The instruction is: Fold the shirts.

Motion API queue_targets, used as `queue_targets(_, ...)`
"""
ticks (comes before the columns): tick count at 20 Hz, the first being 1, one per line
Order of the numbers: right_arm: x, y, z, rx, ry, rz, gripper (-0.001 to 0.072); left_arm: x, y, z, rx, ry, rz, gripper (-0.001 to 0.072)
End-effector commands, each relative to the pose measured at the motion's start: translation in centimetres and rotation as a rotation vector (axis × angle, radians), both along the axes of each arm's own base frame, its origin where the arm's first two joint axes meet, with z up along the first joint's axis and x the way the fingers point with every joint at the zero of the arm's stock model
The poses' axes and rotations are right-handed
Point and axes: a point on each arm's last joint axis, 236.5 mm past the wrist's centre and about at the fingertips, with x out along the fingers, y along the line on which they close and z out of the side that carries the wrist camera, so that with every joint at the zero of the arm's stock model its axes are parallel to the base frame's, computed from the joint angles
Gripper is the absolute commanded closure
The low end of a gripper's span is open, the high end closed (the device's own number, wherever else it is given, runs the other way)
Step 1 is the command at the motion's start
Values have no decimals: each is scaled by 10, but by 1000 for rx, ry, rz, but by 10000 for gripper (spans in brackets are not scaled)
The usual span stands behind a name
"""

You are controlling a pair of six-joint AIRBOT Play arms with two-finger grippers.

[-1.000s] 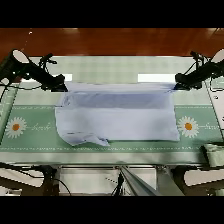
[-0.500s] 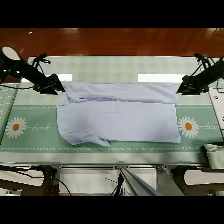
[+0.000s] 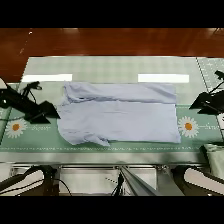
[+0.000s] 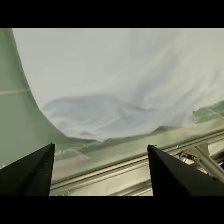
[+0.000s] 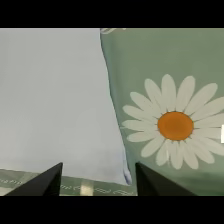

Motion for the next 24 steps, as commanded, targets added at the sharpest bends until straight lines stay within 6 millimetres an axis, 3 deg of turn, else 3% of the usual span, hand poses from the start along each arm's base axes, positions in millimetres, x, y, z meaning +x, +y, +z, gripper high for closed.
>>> queue_targets(1, 1, 14, -10, 68, -58, -12, 155, -60, -15, -26, -28, 97, 0, 31)
queue_targets(5, 8, 13, -10, 60, -89, -21, 160, -83, -24, -50, -43, 139, 33, 32)
queue_targets(9, 12, 16, -8, 75, -103, -27, 162, -62, -49, -64, -98, 56, 136, 48)
queue_targets(12, 11, 16, -8, 78, -101, -27, 167, -37, -56, -76, -37, -46, 158, 66)
queue_targets(13, 11, 17, -8, 80, -99, -26, 167, -31, -57, -78, -21, -62, 176, 218)
queue_targets(14, 10, 17, -8, 83, -95, -24, 167, -30, -60, -79, -14, -71, 174, 428)
queue_targets(16, 8, 18, -8, 85, -88, -21, 167, -32, -63, -79, -17, -80, 139, 652)
queue_targets(19, -19, 10, -19, 39, 6, 3, 167, -39, -64, -78, -26, -61, 116, 676)
queue_targets(21, -42, 16, -31, 55, 38, -24, 166, -40, -65, -77, -29, -58, 110, 676)
queue_targets(24, -82, 26, -52, 112, 112, -85, 96, -40, -65, -77, -33, -74, 84, 676)
